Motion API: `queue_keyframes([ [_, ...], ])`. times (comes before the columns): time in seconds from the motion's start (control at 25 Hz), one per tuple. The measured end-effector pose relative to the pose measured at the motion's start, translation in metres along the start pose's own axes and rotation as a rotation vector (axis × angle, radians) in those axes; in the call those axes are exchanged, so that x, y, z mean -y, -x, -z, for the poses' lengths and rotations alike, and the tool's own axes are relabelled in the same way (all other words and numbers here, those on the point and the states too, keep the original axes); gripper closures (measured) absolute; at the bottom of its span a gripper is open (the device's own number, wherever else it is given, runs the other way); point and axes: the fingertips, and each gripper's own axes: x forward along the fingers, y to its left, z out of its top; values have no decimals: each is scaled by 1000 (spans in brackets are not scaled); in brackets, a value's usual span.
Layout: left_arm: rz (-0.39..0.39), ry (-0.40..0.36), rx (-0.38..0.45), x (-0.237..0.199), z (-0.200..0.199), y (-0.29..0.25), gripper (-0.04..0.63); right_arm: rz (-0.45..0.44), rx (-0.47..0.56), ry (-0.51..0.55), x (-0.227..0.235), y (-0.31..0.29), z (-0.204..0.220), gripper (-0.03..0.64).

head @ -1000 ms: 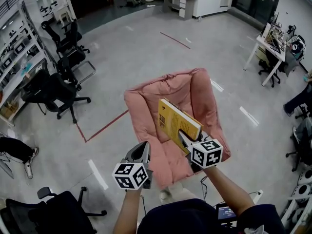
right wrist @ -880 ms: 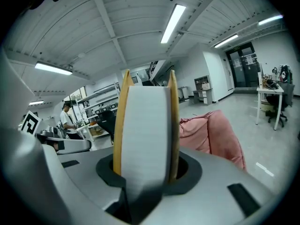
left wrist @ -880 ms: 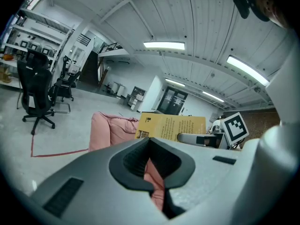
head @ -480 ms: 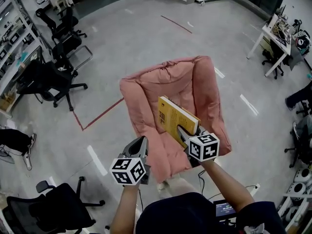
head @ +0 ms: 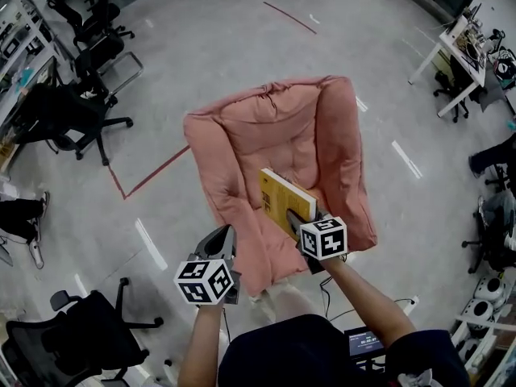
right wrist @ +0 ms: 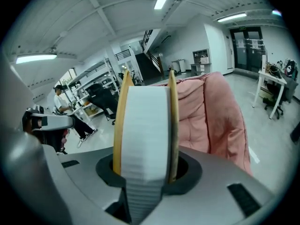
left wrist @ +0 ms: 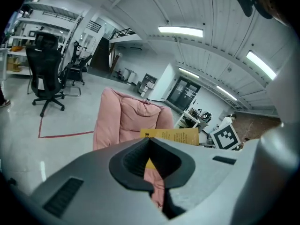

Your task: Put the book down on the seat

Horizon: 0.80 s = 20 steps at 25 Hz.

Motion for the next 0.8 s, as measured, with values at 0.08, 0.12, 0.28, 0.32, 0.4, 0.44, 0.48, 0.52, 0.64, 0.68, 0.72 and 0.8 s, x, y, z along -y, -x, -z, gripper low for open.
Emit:
queue_keyframes([
  [0.08,-11,16,-6,-6,4,-3,591,1,-33,5,3,-8,9,462],
  [0.12,-14,22,-8,-7,6,-4,591,3,-47,7,5,-12,13,462],
  [0.28,-27,45,-19,-12,15,-13,591,10,-100,18,14,-22,29,462],
  [0.32,-31,52,-24,-14,18,-15,591,8,-115,22,15,-25,33,462],
  [0.4,-39,64,-37,-19,25,-18,591,3,-147,35,14,-31,44,462],
  [0.44,-43,68,-44,-21,29,-21,591,3,-163,44,14,-35,49,462],
  [0.48,-44,70,-53,-22,33,-23,591,6,-177,53,15,-38,53,462],
  [0.52,-44,71,-62,-23,38,-26,591,12,-190,62,17,-41,57,462],
  [0.64,-40,78,-92,-25,52,-34,591,30,-229,79,20,-52,69,462],
  [0.68,-41,82,-102,-26,57,-36,591,32,-244,85,20,-55,74,462],
  [0.72,-42,86,-112,-26,62,-37,591,33,-261,92,21,-59,81,462],
  [0.8,-46,90,-129,-27,71,-42,591,32,-296,103,22,-68,94,462],
])
